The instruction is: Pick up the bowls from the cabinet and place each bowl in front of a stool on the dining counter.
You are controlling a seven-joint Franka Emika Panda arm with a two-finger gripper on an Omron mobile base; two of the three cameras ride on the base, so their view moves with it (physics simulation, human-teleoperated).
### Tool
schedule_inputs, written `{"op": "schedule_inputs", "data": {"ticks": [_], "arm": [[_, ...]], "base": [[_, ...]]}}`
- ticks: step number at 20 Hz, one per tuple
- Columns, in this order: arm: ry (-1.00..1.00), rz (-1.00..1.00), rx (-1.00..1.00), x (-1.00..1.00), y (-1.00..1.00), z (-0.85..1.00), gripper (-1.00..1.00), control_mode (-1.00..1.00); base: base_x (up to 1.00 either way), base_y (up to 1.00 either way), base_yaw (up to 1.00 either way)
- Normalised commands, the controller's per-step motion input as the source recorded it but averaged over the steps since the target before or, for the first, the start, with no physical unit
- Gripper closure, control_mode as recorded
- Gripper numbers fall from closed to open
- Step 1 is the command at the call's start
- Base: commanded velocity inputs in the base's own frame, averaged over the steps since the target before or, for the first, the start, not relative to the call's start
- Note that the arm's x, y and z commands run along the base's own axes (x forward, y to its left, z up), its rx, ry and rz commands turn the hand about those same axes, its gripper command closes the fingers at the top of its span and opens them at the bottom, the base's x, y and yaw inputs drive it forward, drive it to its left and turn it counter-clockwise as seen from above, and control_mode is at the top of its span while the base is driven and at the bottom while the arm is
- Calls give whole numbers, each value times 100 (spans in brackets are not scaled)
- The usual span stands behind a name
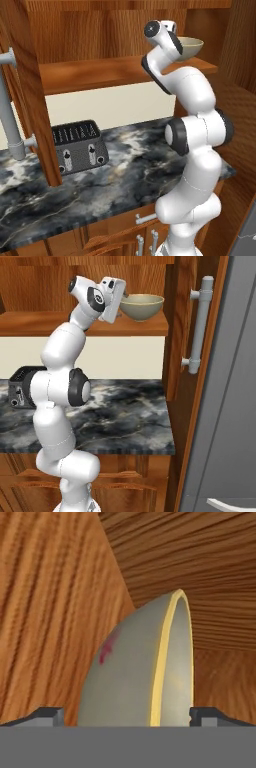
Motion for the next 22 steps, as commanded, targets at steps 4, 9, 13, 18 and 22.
{"op": "schedule_inputs", "data": {"ticks": [4, 9, 13, 18, 22], "arm": [[0, 4, 0, 11, 0, -4, 100, -100], [0, 1, 0, 6, 0, -10, 100, -100], [1, 0, 0, 0, 0, -12, 100, -100], [0, 0, 0, -16, 3, 0, 100, -100], [0, 0, 0, -38, 15, 0, 100, -100]], "base": [[0, 0, 0], [0, 0, 0], [0, 0, 0], [0, 0, 0], [0, 0, 0]]}}
